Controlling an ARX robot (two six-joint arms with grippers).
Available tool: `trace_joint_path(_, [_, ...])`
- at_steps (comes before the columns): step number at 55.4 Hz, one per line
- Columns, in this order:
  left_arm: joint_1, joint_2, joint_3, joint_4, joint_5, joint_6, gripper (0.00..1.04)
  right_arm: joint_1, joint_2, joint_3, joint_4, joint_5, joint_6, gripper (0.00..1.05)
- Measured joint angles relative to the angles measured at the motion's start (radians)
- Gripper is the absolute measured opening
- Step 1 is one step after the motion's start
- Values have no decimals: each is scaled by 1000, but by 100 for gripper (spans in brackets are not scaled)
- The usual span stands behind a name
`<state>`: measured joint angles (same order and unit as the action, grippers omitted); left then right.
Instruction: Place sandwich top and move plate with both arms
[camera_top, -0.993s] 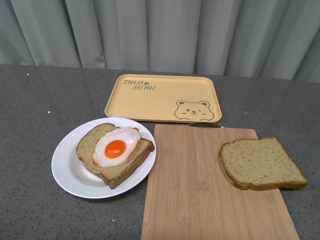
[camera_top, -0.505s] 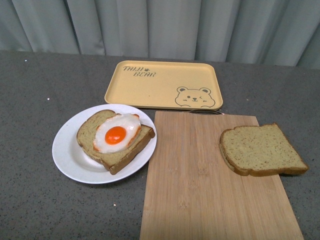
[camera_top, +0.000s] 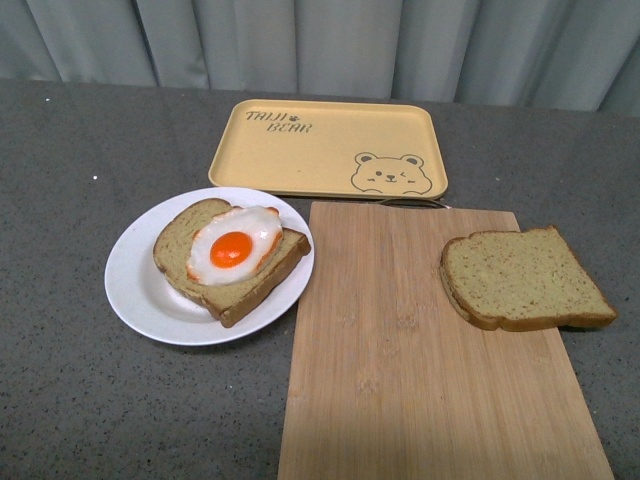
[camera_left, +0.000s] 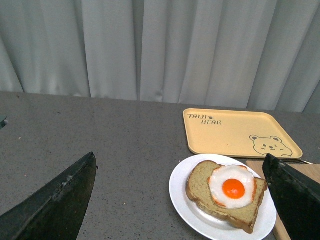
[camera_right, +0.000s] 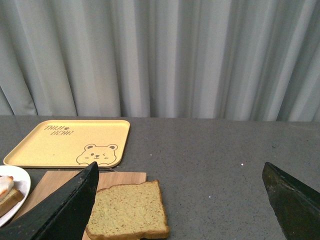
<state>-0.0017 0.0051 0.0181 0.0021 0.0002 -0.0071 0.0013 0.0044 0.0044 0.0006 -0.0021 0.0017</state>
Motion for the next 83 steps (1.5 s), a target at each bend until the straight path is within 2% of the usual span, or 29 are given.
trace_joint_path(7, [0,0,0,0,0,0,98,3,2,0,-2,16,-8,95])
trace_joint_path(12, [0,0,0,0,-2,0,98,75,90,28,-60,277,-114,95])
trace_joint_path(15, [0,-1,0,0,0,0,98,59,168,32,-35,291,-151,95])
trace_joint_path(20, [0,-1,0,0,0,0,98,-16,319,45,48,196,-156,95])
trace_joint_path(24, [0,-1,0,0,0,0,98,-88,485,69,144,82,-147,95])
trace_joint_path(26, [0,-1,0,0,0,0,98,-133,639,105,211,-8,-143,95])
trace_joint_path(29, [0,-1,0,0,0,0,98,-169,849,172,246,-119,-129,95])
trace_joint_path(34, [0,-1,0,0,0,0,98,-203,1088,274,231,-225,-91,95])
trace_joint_path(62, [0,-1,0,0,0,0,98,-294,1802,739,35,-557,20,95])
trace_joint_path(75, [0,-1,0,0,0,0,98,-300,1967,824,19,-682,76,95])
trace_joint_path(83, [0,-1,0,0,0,0,98,-289,2036,853,43,-724,126,95])
